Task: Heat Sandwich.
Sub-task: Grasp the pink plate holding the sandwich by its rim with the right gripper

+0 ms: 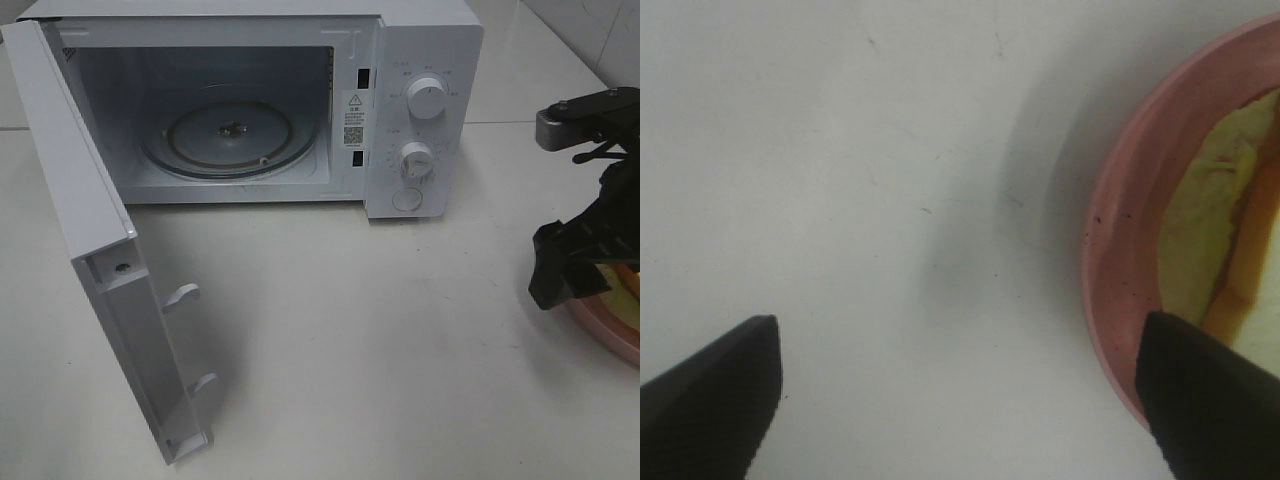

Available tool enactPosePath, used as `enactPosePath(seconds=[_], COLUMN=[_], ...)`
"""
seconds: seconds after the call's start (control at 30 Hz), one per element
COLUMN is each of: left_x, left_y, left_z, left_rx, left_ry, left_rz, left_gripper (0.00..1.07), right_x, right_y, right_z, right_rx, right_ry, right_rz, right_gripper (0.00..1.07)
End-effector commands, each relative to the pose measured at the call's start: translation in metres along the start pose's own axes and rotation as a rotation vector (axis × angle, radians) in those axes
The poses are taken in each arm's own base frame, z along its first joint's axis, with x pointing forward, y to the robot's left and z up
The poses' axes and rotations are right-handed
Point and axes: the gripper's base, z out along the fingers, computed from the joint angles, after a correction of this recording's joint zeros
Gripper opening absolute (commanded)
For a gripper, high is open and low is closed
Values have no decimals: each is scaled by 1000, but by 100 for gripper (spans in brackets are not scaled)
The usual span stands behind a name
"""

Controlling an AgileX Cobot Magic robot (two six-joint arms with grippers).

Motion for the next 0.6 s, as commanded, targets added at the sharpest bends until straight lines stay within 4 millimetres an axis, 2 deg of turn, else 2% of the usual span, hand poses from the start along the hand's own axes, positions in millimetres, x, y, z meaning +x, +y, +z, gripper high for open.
enactPosePath(seconds=[0.03,0.17,0.37,0.6], left_x=[1,1,1,1], left_y=[0,0,0,0], left_z=[-1,-1,-1,-1], left_rx=[0,0,0,0], left_ry=[-20,-20,-20,-20], left_rz=[-5,-5,-5,-5], left_gripper=[98,98,98,98], right_x=[-2,-2,-5,-8], right_y=[-9,-17,-33,-36], right_z=[-1,5,28,47], right_rx=[16,21,44,69], right_ry=[-25,-7,40,76], right_rz=[23,54,107,114], right_gripper=[90,89,87,86])
